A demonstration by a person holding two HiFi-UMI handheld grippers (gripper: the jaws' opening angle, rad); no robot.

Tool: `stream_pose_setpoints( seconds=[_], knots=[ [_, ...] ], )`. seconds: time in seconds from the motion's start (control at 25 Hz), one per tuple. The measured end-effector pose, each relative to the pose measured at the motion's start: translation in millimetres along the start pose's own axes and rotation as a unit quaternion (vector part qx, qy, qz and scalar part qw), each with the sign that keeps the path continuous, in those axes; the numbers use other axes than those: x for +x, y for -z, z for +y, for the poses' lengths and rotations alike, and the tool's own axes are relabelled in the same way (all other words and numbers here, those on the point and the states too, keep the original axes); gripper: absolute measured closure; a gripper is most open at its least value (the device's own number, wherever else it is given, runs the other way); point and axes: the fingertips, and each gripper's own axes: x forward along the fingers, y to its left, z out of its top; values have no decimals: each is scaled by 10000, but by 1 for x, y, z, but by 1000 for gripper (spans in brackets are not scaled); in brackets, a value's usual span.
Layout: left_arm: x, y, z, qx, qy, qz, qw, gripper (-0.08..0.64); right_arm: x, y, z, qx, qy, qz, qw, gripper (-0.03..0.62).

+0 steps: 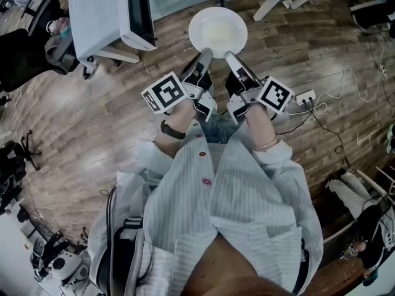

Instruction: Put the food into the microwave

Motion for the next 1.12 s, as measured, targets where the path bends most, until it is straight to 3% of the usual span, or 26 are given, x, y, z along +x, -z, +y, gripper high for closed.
stream_pose_setpoints(
  seconds=[0.72, 1.12],
  knots=[
    [129, -124, 27, -45, -41, -112, 9999, 520, 140, -113, -29, -77, -22, 126, 9999, 535],
    [159, -150, 35, -8, -8, -207, 9998, 520, 171, -138, -41, -90, -82, 141, 9998, 535]
  ],
)
